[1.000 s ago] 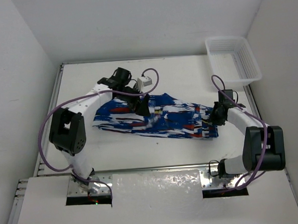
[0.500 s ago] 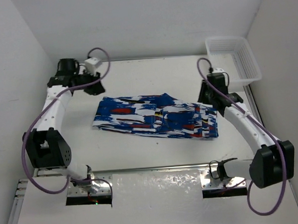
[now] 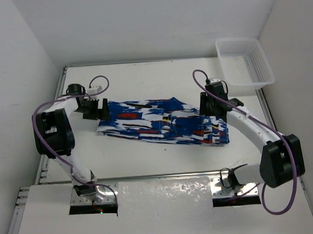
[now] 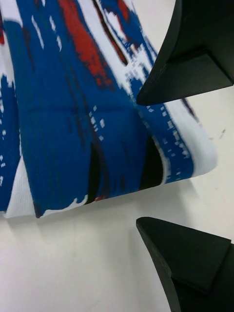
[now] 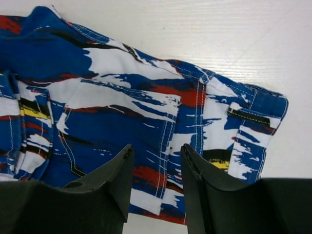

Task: Fold and stack the trousers
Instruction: Fold the trousers

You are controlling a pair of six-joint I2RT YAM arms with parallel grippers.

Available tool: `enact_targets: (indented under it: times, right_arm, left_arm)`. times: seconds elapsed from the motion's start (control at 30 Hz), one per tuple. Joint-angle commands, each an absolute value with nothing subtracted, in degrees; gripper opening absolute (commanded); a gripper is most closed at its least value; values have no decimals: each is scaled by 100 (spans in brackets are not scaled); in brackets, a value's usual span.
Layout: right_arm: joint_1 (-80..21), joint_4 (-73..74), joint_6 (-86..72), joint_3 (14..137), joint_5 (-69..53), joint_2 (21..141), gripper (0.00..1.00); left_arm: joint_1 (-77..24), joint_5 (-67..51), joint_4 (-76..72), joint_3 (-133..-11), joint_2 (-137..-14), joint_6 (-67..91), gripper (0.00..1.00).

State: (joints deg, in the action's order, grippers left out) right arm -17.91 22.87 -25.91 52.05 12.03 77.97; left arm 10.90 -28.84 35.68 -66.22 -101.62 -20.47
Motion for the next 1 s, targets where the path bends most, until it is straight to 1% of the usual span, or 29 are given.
enact_targets:
  times: [0.0,0.1,0.2,0.23,0.27,0.3,0.33,0.37,0.47,0.53,0.6,0.63,0.67,0.7,0.77,0.83,0.87,0.93,0.97]
  right_arm:
    - [-1400,2347,-2574,4862,1205,7489,41]
    - [-854,2391,-2821,4510,897,7418,41]
    - [-686,2426,-2725,4342,975,7444,41]
    - [-659,2461,-2681,4333,993,7497,41]
    - [-624,2574,-2655,4342,1002,7575,41]
    - [-528,2636,-2654,4350,976,7768,41]
    - [-475,2680,-2672,4351,932,7848,41]
    - [-405,2715,-2724,4324,888,7918,41]
    - [-387,2672,-2803,4280,826,8016,41]
    - [-387,2585,-2786,4272,765,7919,41]
    - [-387,2549,-2742,4289,773,7840,42]
    - [-387,2558,-2690,4350,834,7796,42]
    - [-387,2566,-2672,4394,844,7787,42]
    - [-387,2575,-2663,4421,844,7778,43]
    - [-404,2567,-2663,4499,818,7787,43]
    - [-448,2558,-2707,4570,817,7822,42]
    - [-614,2566,-2724,4701,878,7848,43]
    - [-895,2532,-2733,4877,984,7919,43]
    - [-1236,2496,-2751,5061,1037,8076,43]
  left_arm:
    - [1029,-3110,3278,-6557,-10555,-2030,96]
    - [870,-3278,3296,-6302,-10731,-2083,94]
    - [861,-3357,3365,-6223,-10801,-2100,69]
    - [861,-3366,3427,-6240,-10837,-2170,53]
    - [861,-3427,3515,-6266,-10880,-2232,44]
    - [861,-3445,3664,-6310,-10959,-2267,18]
    - [879,-3445,3709,-6328,-10960,-2294,6]
    - [896,-3437,3787,-6380,-10960,-2329,0]
    - [1168,-3323,4025,-6765,-10776,-2487,0]
    - [1642,-3226,4306,-7065,-10521,-2557,0]
    - [2246,-3217,4727,-7741,-10346,-2663,0]
    - [2398,-3147,4920,-8013,-10319,-2802,0]
    - [2626,-3103,5340,-8625,-10292,-2917,0]
    - [2689,-3033,5526,-8944,-10275,-3101,0]
    - [2707,-2857,6035,-9689,-10222,-3321,0]
    - [2681,-3127,6274,-10079,-10029,-3436,0]
    - [2559,-3207,6476,-10359,-9880,-3480,0]
    - [2304,-3365,6652,-10529,-9713,-3559,0]
    - [1946,-3445,6836,-10538,-9555,-3690,0]
